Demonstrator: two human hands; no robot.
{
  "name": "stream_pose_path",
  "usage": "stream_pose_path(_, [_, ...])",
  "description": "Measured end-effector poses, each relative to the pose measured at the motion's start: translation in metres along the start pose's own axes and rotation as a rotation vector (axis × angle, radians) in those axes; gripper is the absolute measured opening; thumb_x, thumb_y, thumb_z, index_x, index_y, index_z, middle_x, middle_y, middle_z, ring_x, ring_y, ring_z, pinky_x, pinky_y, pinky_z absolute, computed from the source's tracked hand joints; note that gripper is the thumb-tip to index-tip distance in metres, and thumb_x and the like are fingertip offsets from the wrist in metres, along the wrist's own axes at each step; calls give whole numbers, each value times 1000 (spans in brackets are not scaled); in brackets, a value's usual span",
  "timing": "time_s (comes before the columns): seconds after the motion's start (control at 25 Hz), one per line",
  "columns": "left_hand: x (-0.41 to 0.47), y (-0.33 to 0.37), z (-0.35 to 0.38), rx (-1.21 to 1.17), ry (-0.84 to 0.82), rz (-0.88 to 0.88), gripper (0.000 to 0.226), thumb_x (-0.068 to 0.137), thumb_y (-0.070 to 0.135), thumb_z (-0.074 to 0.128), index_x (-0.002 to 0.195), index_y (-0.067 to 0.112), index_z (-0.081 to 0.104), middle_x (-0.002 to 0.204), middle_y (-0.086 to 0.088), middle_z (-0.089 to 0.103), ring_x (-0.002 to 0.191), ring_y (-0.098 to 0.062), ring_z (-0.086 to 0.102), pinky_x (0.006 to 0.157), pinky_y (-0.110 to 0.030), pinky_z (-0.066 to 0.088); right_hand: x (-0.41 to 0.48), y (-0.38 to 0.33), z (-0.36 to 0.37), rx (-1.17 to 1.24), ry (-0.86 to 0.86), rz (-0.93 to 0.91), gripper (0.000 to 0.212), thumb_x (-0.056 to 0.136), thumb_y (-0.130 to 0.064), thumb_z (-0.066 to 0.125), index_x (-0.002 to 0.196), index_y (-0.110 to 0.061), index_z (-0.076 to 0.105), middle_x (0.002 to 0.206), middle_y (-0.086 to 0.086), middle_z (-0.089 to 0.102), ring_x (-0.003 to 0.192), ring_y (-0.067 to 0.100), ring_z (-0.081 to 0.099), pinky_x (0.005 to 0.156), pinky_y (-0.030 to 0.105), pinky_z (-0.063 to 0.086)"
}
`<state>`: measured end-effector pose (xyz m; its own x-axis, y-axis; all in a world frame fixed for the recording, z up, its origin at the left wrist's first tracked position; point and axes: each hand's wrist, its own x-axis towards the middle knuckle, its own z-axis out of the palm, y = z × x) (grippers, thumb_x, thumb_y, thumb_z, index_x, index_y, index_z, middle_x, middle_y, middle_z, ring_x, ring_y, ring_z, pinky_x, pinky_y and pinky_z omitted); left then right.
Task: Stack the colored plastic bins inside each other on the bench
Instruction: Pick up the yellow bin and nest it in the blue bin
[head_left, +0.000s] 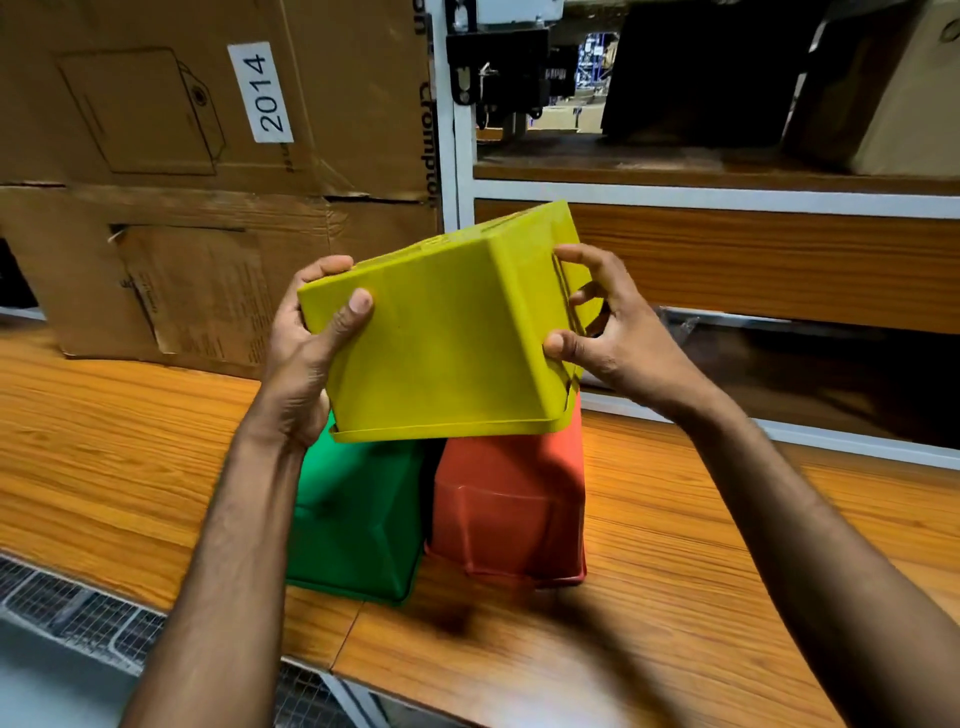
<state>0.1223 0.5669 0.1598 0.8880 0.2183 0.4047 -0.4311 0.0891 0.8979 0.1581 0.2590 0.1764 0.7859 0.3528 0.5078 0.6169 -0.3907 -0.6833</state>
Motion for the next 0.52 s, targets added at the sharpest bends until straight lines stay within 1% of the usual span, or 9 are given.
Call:
stream_pose_path(0.08, [4, -2, 5, -61, 81, -2, 56, 68, 47, 88, 115, 28, 63, 104, 9, 70, 92, -6, 68, 77, -29, 58, 5, -1, 5, 58, 87, 15, 82, 70, -78, 73, 133, -30, 55, 144, -11, 54, 122, 9, 57, 98, 43, 55])
stream_pose_path(0.12, [7, -2, 6, -105, 111, -23, 61, 61, 50, 89, 112, 27, 65, 102, 9, 71, 92, -7, 68, 79, -30, 59, 6, -1, 2, 89, 76, 6, 68, 76, -66, 76, 130, -27, 60, 146, -10, 56, 126, 8, 58, 100, 43, 55])
stream_pose_path(0.16, [10, -2, 5, -145, 135, -51, 67, 56, 53, 91, 112, 27, 66, 104, 7, 72, 93, -9, 69, 82, -32, 59, 7, -1, -3, 124, -1, -7, 57, 81, -47, 77, 132, -25, 63, 150, -7, 55, 133, 6, 55, 105, 38, 53])
stream_pose_path(0.24, [17, -2, -1, -200, 151, -114, 79, 52, 53, 94, 121, 23, 66, 114, 0, 73, 103, -16, 70, 89, -41, 59, 4, -2, -12, 115, -195, -62, 71, 74, -14, 67, 144, -23, 58, 159, -6, 46, 146, 4, 41, 116, 29, 42])
stream_pose_path(0.28, [19, -3, -2, -220, 140, -141, 85, 56, 51, 93, 129, 18, 64, 122, -5, 72, 112, -22, 69, 91, -45, 59, 3, -2, -14, 47, -206, -114, 78, 71, -5, 63, 147, -23, 56, 159, -6, 46, 149, 6, 39, 118, 31, 40])
stream_pose_path(0.32, [21, -4, -3, -233, 125, -158, 88, 61, 48, 91, 136, 15, 60, 130, -9, 70, 121, -27, 66, 92, -47, 58, 4, -1, -13, -29, -130, -185, 78, 71, 3, 62, 145, -20, 58, 155, -3, 51, 147, 9, 43, 116, 35, 43])
stream_pose_path(0.4, [26, -3, 1, -304, 69, -176, 83, 74, 46, 81, 145, 15, 53, 139, -11, 64, 130, -29, 60, 96, -48, 57, 13, 3, -9, -141, 116, -336, 67, 73, 15, 64, 135, -10, 66, 138, 4, 63, 132, 17, 58, 103, 45, 54])
stream_pose_path(0.44, [28, -2, 2, -371, 36, -175, 78, 79, 47, 75, 147, 16, 51, 143, -11, 61, 132, -29, 58, 99, -49, 55, 19, 3, -10, -160, 234, -379, 57, 76, 15, 66, 129, -6, 68, 130, 5, 66, 124, 19, 63, 96, 47, 57])
stream_pose_path(0.52, [29, 2, 5, -518, -21, -157, 75, 85, 52, 67, 148, 15, 48, 150, -13, 54, 138, -29, 52, 104, -48, 52, 34, -1, -16, -225, 483, -397, 33, 86, 4, 67, 118, -4, 71, 117, 3, 69, 106, 19, 69, 85, 43, 60])
